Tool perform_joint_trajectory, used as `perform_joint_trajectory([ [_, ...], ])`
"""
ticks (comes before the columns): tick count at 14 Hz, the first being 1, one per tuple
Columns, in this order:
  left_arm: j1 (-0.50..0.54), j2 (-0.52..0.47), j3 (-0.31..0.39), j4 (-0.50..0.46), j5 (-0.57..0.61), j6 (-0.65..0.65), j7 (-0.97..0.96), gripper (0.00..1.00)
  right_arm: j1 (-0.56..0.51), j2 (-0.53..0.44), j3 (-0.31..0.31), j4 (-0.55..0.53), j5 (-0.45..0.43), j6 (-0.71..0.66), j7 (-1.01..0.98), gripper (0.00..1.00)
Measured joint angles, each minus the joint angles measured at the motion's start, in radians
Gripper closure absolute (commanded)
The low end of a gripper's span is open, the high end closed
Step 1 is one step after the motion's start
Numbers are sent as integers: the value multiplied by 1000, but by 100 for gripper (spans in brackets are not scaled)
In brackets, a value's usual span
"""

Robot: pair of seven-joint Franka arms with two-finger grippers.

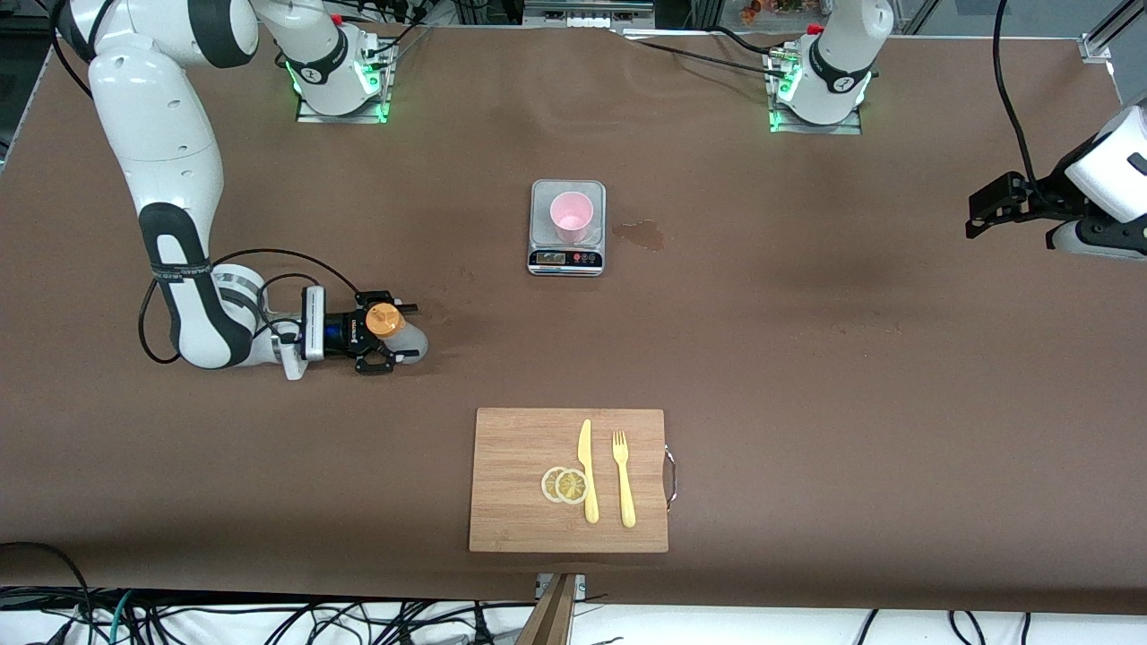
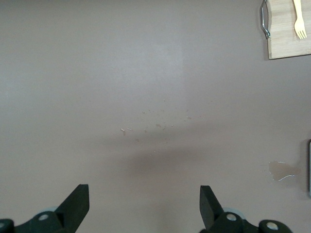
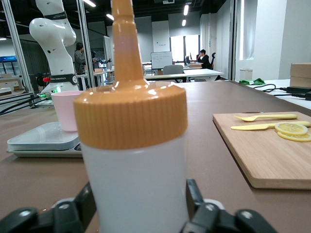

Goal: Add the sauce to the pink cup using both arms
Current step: 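Lift the sauce bottle with the right gripper over the pink cup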

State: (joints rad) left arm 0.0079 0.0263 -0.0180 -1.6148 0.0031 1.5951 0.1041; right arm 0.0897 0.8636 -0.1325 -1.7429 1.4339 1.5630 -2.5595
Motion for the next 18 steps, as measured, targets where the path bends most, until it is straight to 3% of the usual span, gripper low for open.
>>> perform_joint_trajectory([
  [3,-1,28,-7,2,0,0,0,0,34,-24,-15,1,0,9,8,96],
  [6,-1,35,-8,3,0,0,0,0,136,-137,-55,-43,-53,148,113,96],
  [11,-5,37,-9,5,0,-4,0,0,279,-408,-59,-138,-361,383,466,96],
  [15,-5,38,-9,5,0,-5,0,0,426,-542,-59,-278,-550,547,715,96],
  [18,-6,38,-9,5,0,-12,0,0,475,-618,-18,-301,-833,563,1027,96],
])
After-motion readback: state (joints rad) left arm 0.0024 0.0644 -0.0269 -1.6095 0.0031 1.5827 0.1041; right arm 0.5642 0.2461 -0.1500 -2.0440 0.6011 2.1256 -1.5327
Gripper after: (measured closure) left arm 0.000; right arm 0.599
